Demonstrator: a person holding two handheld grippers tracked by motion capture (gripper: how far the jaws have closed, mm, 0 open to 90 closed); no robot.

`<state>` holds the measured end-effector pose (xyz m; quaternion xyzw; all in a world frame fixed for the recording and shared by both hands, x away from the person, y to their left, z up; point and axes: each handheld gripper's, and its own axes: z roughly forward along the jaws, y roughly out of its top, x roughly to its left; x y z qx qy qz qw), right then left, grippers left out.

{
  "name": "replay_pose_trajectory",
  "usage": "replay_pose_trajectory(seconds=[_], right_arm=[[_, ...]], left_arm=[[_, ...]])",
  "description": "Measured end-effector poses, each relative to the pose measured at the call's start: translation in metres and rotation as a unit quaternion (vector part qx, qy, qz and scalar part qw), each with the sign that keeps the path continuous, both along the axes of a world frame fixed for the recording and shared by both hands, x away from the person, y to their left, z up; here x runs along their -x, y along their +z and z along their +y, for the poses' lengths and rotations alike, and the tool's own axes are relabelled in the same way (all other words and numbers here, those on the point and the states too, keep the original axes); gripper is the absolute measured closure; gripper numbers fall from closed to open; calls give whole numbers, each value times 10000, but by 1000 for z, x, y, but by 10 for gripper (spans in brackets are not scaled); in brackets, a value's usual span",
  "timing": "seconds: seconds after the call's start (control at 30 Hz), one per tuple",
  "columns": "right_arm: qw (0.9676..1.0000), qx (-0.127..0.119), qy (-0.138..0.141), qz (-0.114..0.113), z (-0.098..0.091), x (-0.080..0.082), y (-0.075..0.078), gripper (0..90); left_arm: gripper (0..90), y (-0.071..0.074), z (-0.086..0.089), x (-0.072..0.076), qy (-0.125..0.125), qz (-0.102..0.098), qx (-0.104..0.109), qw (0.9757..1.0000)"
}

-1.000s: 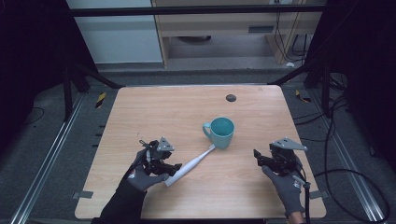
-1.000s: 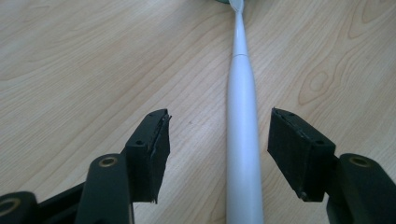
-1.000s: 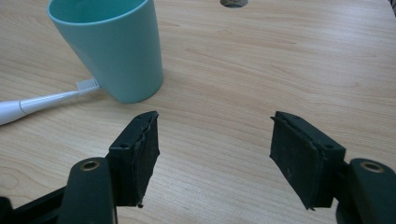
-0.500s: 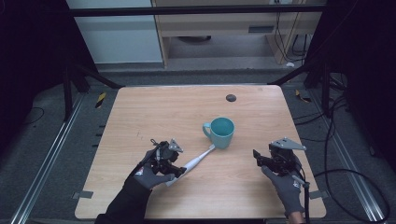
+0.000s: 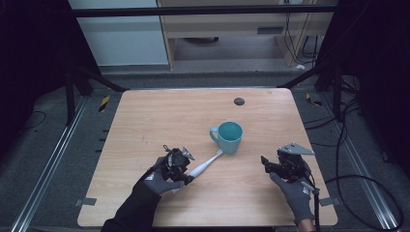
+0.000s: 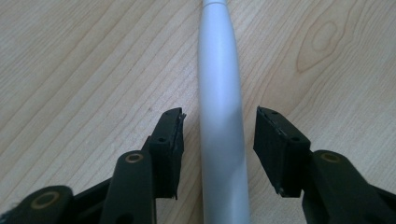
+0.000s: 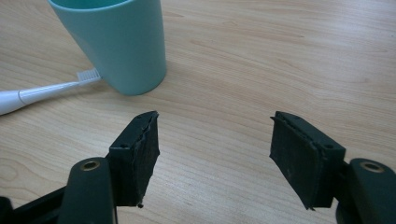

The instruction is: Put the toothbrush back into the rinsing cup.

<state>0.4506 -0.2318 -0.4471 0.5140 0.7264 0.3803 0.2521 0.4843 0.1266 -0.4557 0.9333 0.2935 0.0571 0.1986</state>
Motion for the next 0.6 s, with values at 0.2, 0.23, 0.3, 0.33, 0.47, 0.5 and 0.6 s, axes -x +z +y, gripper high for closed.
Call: replay_pose_trajectory(seconds=[0.2,0.23,0.3,0.33,0.47,0.5,0.6], right_arm=[[10000,3,15,35,1,-1,-1,326],[10000,3,15,35,1,-1,-1,326],[10000,3,10,43,1,-1,-1,326],[10000,2,15,42,1,-1,-1,326],[10000,3,14,52,1,-1,-1,326],[10000,-7,8,59,1,-1,-1,326],[10000,-8,14,59,0,-1,-1,326]], left_arm=[[594,-5,-6,-3,0,175,-116,9998],[600,-5,-6,-3,0,175,-116,9998],[607,-6,-7,-5,-10,212,-166,9996],[614,-7,-8,-5,-14,250,-183,9995],[640,-8,-11,-7,-5,308,-278,9991],[645,-8,-11,-7,11,316,-275,9991],[649,-8,-11,-8,22,346,-295,9990]])
